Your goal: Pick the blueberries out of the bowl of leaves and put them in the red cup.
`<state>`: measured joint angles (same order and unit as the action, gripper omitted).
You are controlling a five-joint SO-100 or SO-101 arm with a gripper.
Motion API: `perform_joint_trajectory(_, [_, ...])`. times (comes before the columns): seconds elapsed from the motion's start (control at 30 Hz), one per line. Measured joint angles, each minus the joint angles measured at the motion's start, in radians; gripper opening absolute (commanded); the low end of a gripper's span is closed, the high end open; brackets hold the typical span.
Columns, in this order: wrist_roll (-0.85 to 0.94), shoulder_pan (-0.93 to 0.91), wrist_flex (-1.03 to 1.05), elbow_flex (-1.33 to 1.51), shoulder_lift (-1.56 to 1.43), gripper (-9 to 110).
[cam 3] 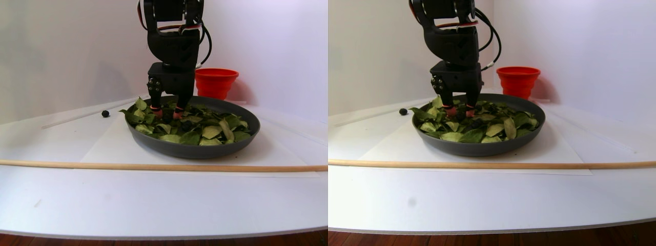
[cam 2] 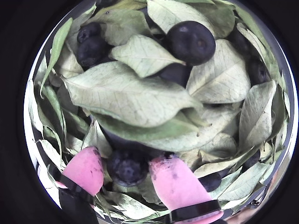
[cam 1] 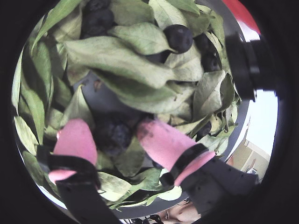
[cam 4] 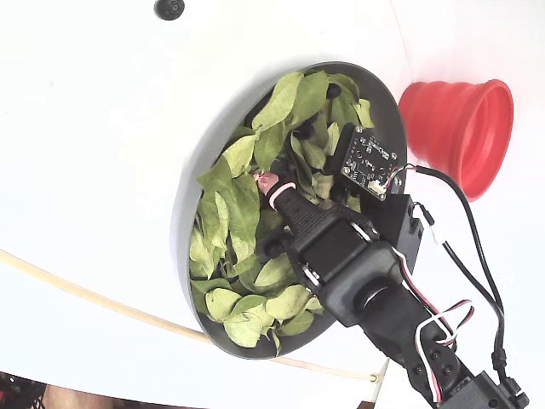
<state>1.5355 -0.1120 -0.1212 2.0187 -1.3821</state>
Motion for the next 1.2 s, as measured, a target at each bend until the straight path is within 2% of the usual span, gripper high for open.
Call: perform_joint_trajectory(1.2, [-0.015,0.002,-0.06,0.029,0.026,13])
